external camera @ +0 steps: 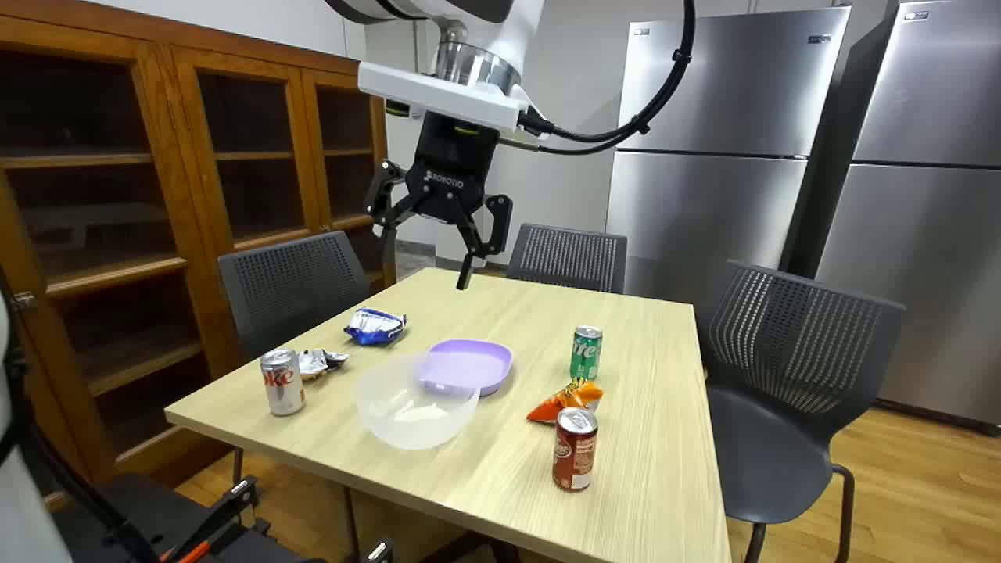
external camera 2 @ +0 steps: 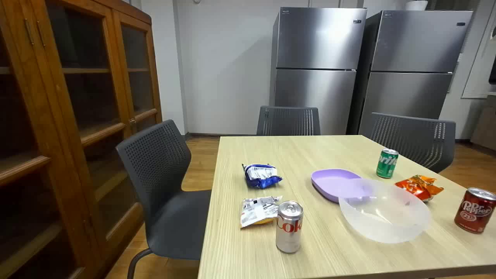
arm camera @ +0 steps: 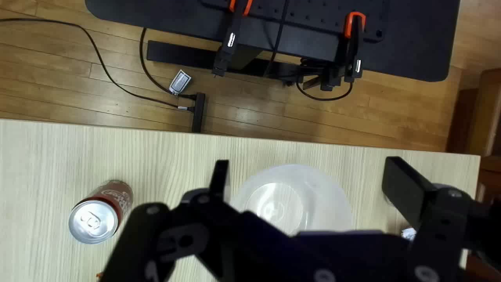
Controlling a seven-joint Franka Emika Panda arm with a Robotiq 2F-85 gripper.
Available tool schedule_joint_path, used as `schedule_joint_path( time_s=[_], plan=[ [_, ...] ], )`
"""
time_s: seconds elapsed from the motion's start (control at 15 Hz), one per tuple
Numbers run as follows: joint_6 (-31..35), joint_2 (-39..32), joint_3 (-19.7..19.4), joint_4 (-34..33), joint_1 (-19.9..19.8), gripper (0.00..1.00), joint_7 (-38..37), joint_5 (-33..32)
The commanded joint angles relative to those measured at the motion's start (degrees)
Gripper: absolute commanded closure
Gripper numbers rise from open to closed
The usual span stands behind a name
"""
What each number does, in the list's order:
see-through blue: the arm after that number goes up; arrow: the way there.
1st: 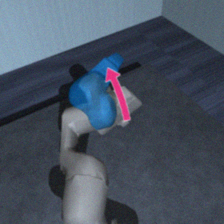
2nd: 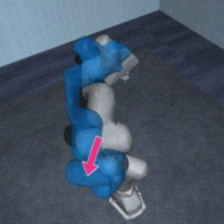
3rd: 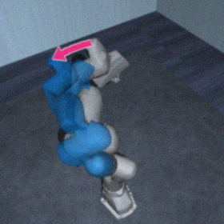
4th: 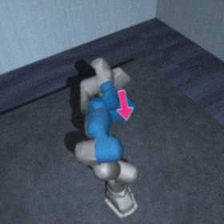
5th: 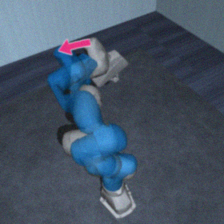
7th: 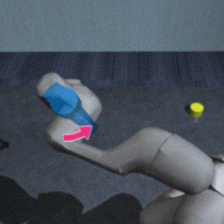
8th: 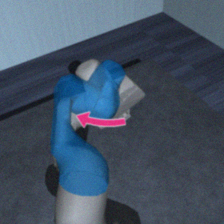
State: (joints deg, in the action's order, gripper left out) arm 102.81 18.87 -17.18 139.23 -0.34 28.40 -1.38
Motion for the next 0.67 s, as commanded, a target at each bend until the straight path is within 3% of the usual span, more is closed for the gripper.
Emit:
schedule_joint_path(
  time_s=[0.0, 0.6],
  plan=[
    [-0.09, -0.22, 1.76, -0.09, -1.86, 0.0, 0.48, 0.51],
    [10.09, -5.0, 1.35, -2.52, -2.33, 0.0, 0.46, 1.8]
  ],
)
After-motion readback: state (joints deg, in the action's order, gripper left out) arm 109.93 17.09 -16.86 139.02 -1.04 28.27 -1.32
